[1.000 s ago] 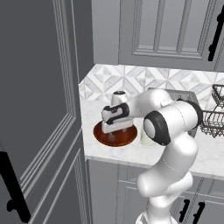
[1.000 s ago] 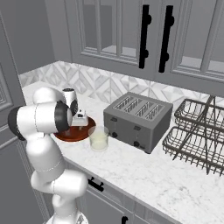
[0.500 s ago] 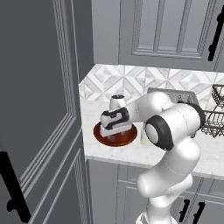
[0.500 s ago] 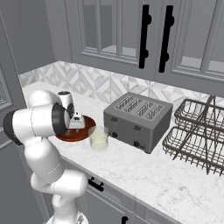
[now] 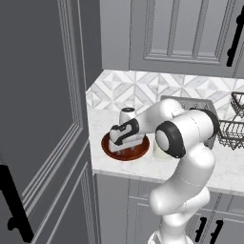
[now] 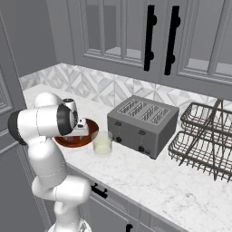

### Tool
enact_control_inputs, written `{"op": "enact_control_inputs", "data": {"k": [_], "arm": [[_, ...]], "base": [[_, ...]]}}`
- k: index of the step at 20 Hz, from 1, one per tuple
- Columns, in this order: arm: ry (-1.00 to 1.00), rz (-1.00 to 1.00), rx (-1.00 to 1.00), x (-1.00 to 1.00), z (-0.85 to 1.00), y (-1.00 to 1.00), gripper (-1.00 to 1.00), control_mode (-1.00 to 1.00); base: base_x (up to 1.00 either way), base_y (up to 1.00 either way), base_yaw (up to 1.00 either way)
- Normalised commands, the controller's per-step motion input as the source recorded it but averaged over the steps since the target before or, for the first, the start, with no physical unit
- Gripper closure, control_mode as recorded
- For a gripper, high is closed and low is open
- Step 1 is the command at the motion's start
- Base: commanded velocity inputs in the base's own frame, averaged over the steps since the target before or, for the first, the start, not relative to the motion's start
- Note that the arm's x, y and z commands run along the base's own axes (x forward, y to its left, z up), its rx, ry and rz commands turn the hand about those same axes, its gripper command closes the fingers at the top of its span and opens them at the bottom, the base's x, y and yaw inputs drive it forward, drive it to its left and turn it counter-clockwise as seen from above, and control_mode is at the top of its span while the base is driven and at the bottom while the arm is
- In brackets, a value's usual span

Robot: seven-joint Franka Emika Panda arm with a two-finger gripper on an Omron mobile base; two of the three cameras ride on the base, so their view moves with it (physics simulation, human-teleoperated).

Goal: Grab a lemon wedge from the fridge and one ice cube from the ice bowl, and put them in the glass of lemonade.

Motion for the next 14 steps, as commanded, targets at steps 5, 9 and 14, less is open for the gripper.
{"op": "enact_control_inputs", "data": {"k": [5, 9, 14], "arm": [[0.00, 0.00, 0.00, 0.00, 0.00, 0.00, -1.00, -1.00], [0.00, 0.00, 0.00, 0.00, 0.00, 0.00, -1.00, -1.00], [0.00, 0.00, 0.00, 0.00, 0.00, 0.00, 1.00, -1.00]], "base": [[0.00, 0.00, 0.00], [0.00, 0.00, 0.00], [0.00, 0.00, 0.00]]}}
